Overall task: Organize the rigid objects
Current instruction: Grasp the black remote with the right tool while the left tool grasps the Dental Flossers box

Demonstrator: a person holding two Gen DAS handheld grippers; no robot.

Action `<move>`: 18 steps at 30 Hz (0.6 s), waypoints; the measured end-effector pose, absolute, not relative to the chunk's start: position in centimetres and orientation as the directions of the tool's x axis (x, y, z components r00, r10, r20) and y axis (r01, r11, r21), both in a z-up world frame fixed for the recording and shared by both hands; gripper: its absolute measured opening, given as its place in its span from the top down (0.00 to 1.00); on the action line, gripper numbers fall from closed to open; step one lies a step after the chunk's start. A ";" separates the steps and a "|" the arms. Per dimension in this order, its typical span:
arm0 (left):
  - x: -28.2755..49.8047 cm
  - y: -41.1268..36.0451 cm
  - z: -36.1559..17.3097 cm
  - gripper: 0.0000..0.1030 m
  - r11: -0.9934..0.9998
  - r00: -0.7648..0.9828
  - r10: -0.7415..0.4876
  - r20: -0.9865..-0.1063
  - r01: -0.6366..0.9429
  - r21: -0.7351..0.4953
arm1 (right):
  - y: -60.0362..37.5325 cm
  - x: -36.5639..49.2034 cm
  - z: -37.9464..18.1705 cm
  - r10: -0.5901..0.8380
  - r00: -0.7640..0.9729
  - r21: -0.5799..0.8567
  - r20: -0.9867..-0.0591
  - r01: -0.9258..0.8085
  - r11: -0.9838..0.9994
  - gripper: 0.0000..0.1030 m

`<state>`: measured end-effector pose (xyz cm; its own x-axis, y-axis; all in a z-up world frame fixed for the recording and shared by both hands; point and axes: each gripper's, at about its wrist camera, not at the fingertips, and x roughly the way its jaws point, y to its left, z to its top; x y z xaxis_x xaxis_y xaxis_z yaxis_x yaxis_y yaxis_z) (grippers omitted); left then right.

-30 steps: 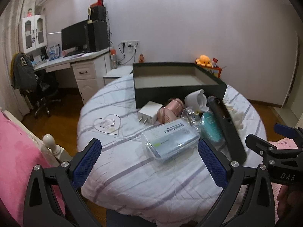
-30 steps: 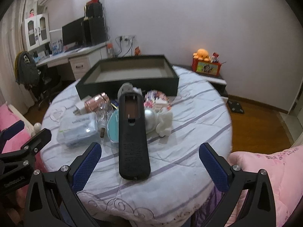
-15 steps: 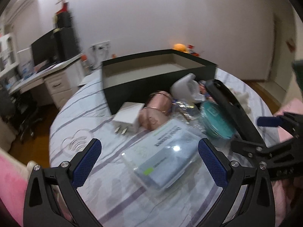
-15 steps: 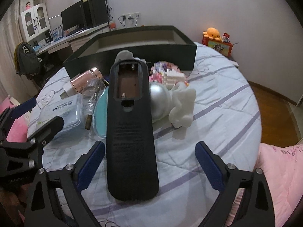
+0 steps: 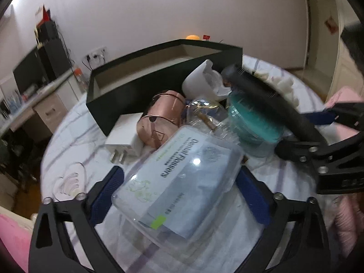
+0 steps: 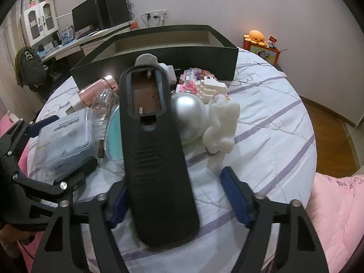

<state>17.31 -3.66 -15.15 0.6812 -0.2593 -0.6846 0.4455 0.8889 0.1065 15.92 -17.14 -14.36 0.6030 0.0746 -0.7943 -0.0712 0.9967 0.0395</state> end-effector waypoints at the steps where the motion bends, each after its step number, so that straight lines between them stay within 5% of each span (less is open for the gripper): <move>1: 17.5 -3.5 -15.1 0.08 0.895 0.671 -0.271 -0.690 0.439 0.075 | -17.2 15.9 -14.3 0.074 0.603 0.038 -0.794 -0.072 0.997 0.44; 18: 14.7 -2.3 -13.6 0.34 0.924 0.649 -0.290 -0.704 0.381 -0.030 | -17.2 14.4 -12.8 0.160 0.625 0.118 -0.764 -0.108 0.987 0.56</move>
<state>14.66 -2.28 -13.64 0.6485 -0.2903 -0.7036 0.3811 0.9240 -0.0300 14.40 -17.23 -12.80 0.6252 0.1596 -0.7639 -0.1080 0.9871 0.1178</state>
